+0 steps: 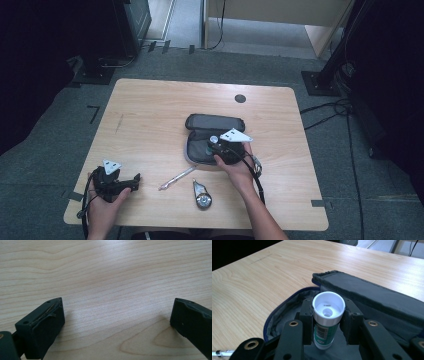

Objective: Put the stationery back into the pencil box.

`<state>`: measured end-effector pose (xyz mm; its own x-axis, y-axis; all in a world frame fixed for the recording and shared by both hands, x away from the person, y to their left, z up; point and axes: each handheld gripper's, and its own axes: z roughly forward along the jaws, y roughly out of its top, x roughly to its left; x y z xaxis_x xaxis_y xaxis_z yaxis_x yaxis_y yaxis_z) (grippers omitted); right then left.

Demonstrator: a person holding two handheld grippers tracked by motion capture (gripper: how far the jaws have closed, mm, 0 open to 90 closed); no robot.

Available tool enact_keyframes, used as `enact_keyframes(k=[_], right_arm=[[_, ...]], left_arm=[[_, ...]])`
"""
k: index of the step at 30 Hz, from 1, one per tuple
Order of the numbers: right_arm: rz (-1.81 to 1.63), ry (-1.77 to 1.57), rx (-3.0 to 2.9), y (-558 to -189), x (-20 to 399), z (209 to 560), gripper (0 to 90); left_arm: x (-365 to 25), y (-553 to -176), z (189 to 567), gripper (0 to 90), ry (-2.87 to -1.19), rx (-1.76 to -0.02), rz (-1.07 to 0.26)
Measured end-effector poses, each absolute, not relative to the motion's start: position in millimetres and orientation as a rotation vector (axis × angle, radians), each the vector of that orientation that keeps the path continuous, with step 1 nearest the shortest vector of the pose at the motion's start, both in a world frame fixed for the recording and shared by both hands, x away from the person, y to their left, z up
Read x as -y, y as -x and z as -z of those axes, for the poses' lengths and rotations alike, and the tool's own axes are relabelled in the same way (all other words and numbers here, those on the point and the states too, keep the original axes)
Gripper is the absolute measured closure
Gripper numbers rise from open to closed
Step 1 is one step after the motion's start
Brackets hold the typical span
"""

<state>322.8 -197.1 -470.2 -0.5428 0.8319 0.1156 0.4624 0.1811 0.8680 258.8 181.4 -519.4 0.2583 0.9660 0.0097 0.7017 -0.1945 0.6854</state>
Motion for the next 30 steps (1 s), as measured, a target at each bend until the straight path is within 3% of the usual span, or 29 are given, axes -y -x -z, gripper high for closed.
enact_keyframes(k=[16,30], right_arm=[[-1.348,-1.235,-2.202,-310.0,240.2,475.8,66.2],[-1.206,-1.353,-2.224,-316.0,253.6,487.5,65.1]], left_arm=[[-181.4,-258.8,519.4,0.0,-1.971,-1.507,-0.609],[-181.4,-258.8,519.4,0.0,-1.970,-1.507,-0.609]])
